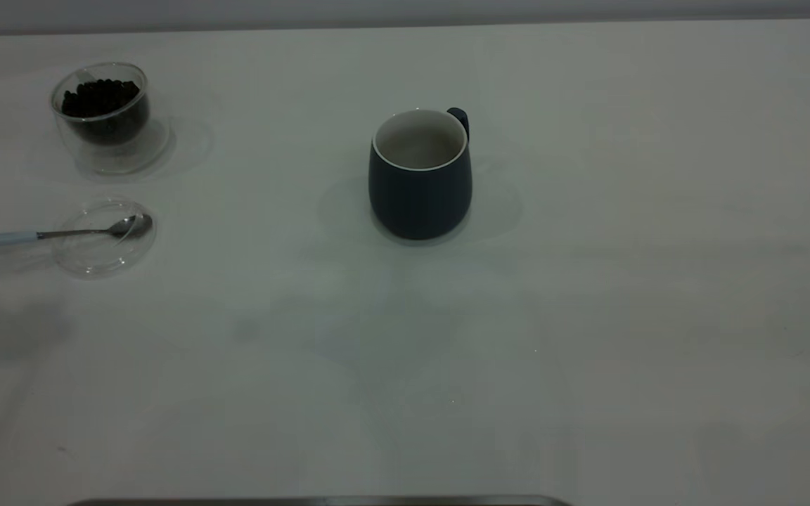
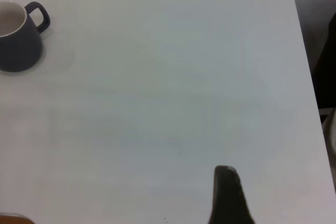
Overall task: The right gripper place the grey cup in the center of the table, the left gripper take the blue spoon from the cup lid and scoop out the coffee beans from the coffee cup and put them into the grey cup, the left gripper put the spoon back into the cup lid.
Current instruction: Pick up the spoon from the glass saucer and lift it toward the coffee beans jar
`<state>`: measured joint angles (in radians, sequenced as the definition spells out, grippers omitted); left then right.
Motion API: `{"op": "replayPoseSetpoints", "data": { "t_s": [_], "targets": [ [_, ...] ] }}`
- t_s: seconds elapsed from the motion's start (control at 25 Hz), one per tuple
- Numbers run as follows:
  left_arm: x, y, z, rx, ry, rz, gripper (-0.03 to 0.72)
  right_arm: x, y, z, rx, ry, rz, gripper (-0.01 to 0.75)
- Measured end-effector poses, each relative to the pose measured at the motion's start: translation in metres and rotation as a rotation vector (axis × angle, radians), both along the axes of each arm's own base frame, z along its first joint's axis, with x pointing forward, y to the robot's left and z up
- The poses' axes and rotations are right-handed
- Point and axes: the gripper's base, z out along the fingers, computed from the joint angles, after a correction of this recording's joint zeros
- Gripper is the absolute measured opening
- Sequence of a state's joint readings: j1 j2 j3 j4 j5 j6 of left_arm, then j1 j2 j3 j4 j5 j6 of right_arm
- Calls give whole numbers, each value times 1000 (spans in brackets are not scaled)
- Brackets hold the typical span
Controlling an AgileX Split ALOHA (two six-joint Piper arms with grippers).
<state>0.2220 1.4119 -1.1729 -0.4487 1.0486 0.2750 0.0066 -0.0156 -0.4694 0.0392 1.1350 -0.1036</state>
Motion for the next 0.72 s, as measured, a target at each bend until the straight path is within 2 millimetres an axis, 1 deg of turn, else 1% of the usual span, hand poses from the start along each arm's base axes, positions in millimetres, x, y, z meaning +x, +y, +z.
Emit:
{"op": "replayPoseSetpoints", "data": {
  "t_s": [0.08, 0.2, 0.28, 0.32, 0.4, 0.52, 0.72],
  "targets": [
    [13, 18, -6, -94, -33, -18, 582, 0, 0, 0, 0, 0, 0, 461],
    [25, 51, -21, -255, -72, -7, 582, 0, 0, 0, 0, 0, 0, 461],
    [31, 74, -39, -365, -76, 13, 582, 0, 0, 0, 0, -1, 0, 461],
    [35, 84, -50, -393, -80, 22, 582, 0, 0, 0, 0, -1, 0, 461],
    [42, 99, -73, -434, -83, 22, 582, 0, 0, 0, 0, -1, 0, 461],
    [49, 109, -108, -462, -53, -15, 582, 0, 0, 0, 0, -1, 0, 461],
    [56, 114, -166, -530, 41, -46, 582, 0, 0, 0, 0, -1, 0, 461]
  ]
}}
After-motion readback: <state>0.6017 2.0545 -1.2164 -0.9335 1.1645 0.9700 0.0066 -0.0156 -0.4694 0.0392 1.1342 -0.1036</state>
